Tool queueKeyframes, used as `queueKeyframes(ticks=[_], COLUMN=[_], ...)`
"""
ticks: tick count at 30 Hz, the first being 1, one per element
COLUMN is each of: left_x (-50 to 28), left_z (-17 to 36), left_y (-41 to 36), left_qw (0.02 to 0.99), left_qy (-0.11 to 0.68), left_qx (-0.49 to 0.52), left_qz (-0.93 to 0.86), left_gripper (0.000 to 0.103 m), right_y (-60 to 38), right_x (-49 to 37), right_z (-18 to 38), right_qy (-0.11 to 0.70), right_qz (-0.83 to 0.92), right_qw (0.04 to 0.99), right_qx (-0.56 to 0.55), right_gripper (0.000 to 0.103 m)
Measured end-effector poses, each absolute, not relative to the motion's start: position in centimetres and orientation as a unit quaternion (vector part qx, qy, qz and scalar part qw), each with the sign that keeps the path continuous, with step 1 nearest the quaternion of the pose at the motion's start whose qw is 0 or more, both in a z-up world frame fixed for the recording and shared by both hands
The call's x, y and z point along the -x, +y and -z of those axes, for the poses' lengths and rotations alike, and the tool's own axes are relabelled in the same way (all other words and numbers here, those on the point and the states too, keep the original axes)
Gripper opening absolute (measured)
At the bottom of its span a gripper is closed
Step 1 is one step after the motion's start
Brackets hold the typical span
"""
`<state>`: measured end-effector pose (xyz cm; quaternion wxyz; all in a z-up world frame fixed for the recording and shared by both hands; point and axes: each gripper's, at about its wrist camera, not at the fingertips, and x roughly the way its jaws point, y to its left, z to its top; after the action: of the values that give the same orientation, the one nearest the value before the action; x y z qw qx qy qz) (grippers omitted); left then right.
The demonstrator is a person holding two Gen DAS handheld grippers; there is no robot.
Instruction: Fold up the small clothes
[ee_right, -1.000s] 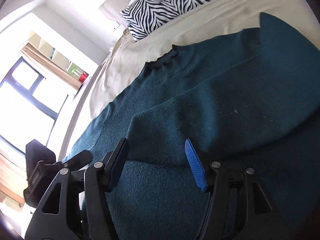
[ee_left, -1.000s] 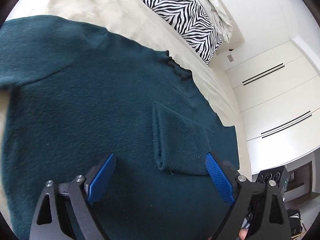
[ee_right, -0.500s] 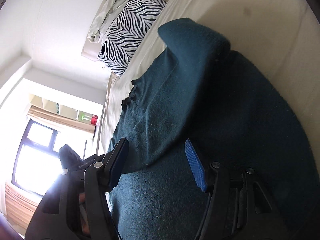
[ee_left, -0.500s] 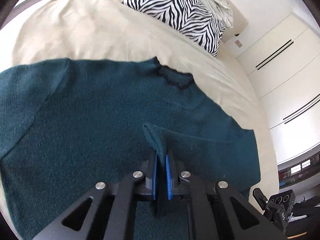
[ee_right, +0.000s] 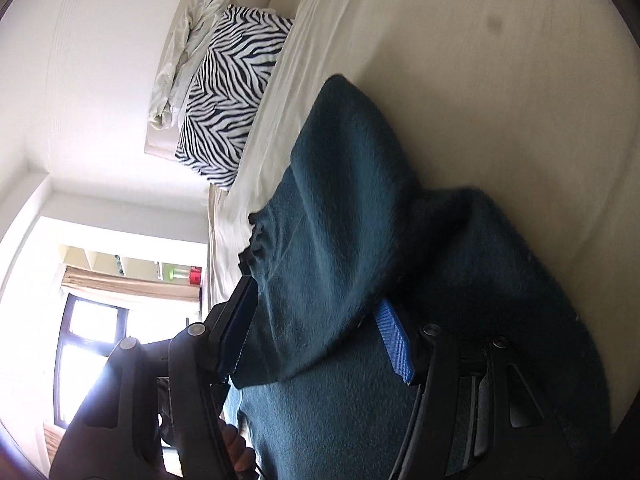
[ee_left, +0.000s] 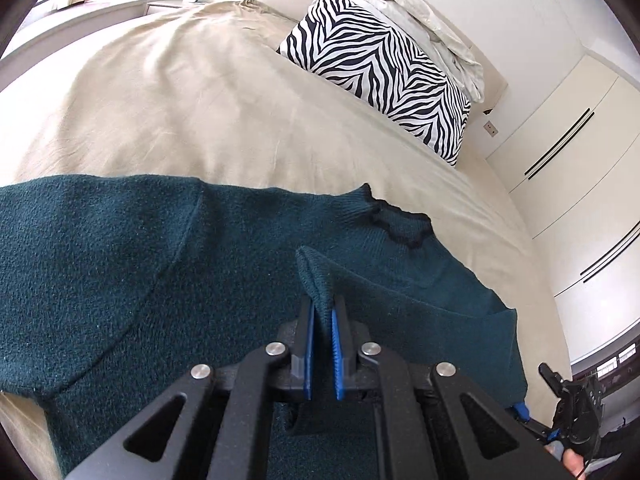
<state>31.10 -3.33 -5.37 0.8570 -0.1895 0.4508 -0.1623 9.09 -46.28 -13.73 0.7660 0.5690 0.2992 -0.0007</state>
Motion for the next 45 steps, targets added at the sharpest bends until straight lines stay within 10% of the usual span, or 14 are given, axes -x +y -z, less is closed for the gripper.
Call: queueKeyframes(ticks=[11,29,45], left_x=[-30.6,-29.9,-29.9], left_z=[8.6,10.1,10.1], left_y=[-3.3,-2.3,-2.3], left_qw=[0.861,0.866,0.866], left_qy=[0.452,0.422,0.42], left_qx=[0.172,0.201,0.202], left_qz=[0.158,0.179,0.18], left_gripper=[0.012,0.015,0.015], right_y=[-50.6,-52.0,-49.0], right_x=[-5.8,-20.0,-14.3], right_z=[14.8,12.6,11.6], right_qy=[0.218,0.38,0.396], right_qz=[0.029,-0.058,-0.094], right_qw=[0.764,0.769,0.782], right_qx=[-0.606,-0.511,-0.473], right_gripper=[0.055,0.058,0.061])
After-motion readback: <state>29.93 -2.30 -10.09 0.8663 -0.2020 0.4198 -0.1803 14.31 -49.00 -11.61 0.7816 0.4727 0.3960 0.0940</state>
